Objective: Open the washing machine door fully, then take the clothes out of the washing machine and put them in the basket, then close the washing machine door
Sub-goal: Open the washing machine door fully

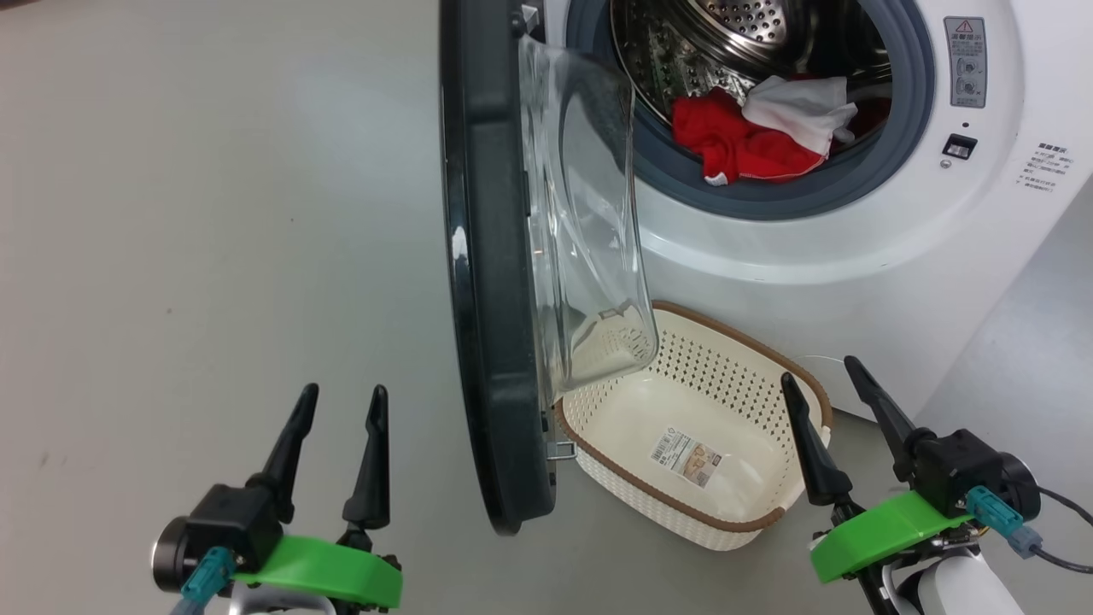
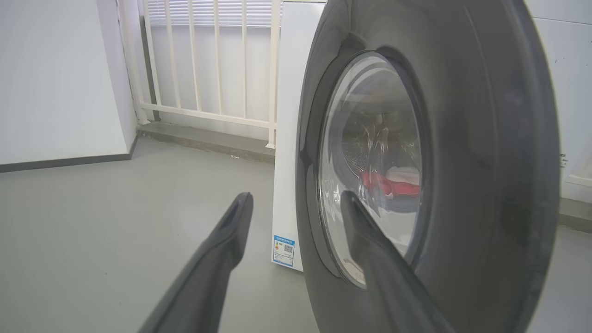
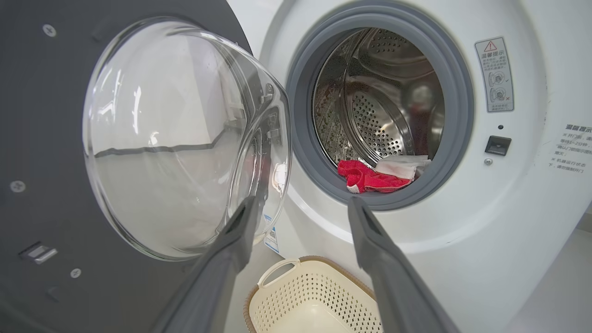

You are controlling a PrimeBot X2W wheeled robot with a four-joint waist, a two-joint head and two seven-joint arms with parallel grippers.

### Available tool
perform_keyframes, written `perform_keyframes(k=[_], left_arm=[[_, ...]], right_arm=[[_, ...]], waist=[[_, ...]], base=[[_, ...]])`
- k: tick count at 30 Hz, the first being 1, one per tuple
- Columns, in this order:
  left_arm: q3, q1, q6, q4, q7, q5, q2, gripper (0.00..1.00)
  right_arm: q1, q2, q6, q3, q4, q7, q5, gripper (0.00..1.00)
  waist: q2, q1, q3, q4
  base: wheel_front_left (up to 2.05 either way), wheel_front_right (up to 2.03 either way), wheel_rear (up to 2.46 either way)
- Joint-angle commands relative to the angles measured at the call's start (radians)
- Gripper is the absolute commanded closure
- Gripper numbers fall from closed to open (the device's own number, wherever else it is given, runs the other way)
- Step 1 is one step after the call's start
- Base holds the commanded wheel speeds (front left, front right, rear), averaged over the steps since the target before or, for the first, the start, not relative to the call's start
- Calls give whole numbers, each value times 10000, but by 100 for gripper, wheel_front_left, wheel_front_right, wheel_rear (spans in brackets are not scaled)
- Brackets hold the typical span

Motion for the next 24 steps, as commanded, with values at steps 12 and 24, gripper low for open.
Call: perform_keyframes(k=[12, 24], left_arm=[[201, -47, 53, -83, -49, 58, 80, 100], [319, -464, 62, -804, -49, 221, 80, 100]], right_arm=[[-30, 35, 62, 291, -199, -64, 56, 0], [-60, 35, 62, 289, -107, -64, 82, 0]], waist=[[0, 0, 63, 47], [0, 0, 89, 62]], base=[[0, 0, 0], [0, 0, 0]])
